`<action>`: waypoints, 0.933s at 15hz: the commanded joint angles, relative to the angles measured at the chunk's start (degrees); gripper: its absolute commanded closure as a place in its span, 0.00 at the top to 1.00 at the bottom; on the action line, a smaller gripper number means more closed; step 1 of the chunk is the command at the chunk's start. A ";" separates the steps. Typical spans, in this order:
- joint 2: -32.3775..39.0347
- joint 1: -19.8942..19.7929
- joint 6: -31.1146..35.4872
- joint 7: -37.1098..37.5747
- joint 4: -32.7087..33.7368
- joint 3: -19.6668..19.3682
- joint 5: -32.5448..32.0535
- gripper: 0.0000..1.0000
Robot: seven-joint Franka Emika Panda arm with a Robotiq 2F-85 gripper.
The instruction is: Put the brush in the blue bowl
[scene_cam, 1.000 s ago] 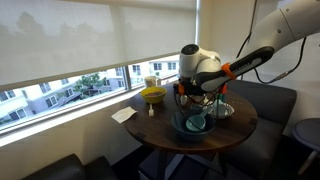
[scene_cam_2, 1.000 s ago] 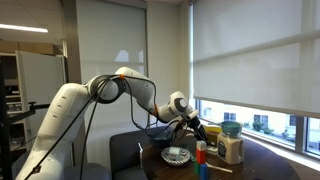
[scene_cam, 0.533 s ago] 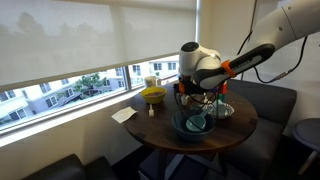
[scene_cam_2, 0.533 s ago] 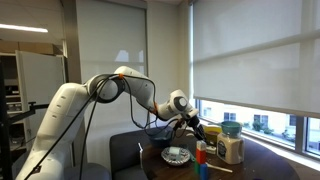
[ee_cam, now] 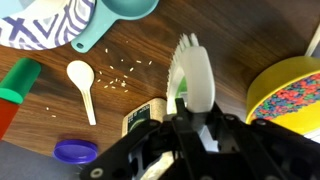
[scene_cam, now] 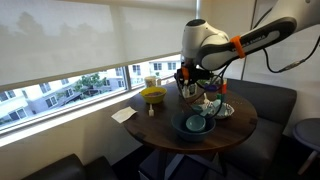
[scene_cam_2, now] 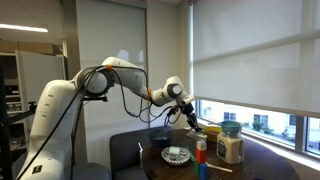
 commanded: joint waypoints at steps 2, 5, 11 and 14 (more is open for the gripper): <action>-7.81 0.30 -1.41 -13.87 -5.60 2.87 7.22 0.06; -11.79 1.91 -0.31 -19.32 -9.56 5.47 7.13 0.06; -15.94 4.86 -6.36 -25.60 -13.46 10.69 7.69 0.06; -16.30 4.74 -6.87 -31.42 -14.75 11.64 12.66 0.06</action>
